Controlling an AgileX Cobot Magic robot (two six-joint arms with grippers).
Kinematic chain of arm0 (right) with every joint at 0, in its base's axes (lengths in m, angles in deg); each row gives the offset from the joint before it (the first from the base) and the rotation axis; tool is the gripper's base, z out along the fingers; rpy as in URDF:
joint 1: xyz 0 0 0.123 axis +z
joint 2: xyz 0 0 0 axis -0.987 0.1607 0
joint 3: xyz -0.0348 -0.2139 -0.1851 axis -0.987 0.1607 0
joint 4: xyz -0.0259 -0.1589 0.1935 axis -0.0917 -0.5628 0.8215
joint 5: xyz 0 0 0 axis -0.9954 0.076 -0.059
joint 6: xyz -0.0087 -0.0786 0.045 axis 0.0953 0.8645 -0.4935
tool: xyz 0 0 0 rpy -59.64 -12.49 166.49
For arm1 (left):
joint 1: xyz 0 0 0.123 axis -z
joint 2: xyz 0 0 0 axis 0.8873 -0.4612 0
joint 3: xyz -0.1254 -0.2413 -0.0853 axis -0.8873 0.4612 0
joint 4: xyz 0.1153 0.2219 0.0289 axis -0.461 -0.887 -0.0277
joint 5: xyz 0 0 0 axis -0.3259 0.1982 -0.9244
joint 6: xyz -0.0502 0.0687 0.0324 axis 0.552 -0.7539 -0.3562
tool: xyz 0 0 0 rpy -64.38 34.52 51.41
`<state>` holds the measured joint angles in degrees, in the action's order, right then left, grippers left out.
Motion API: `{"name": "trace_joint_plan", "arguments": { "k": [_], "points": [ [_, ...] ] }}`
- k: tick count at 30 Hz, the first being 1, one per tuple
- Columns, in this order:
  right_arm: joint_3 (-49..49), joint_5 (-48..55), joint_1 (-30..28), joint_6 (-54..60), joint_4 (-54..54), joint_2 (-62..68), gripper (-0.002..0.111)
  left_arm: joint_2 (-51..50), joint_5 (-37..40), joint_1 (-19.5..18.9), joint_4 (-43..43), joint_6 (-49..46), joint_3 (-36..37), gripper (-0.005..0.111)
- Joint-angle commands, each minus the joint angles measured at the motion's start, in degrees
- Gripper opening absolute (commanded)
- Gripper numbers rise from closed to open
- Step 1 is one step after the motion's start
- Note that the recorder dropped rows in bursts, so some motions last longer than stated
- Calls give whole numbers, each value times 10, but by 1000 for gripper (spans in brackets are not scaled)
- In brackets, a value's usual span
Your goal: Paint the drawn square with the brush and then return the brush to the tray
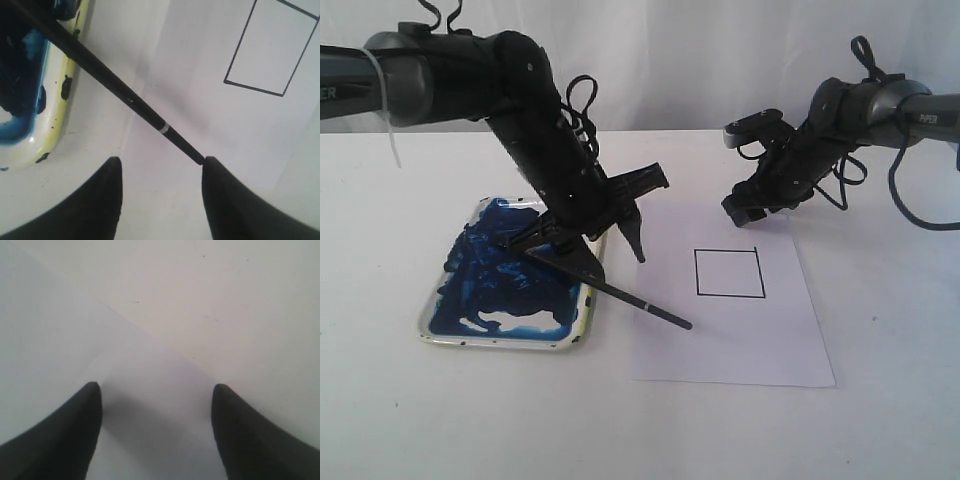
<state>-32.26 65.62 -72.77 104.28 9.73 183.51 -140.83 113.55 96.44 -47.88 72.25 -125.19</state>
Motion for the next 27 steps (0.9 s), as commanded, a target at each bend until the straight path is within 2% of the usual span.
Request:
{"name": "trace_joint_plan", "arguments": {
  "k": [1,12,19,24,27],
  "points": [
    [6,18,0,3,-5,15,60,-15,17,2,17,9,-1,54],
    [6,18,0,3,-5,15,60,-56,-47,7,25,18,-1,54],
    [6,19,0,3,-4,20,60,-60,8,7,29,38,-1,54],
    [6,22,0,3,-4,32,60,-60,-44,7,29,67,-1,54],
    [6,23,0,3,-4,41,60,-64,-42,7,29,80,-1,54]
  ]
}}
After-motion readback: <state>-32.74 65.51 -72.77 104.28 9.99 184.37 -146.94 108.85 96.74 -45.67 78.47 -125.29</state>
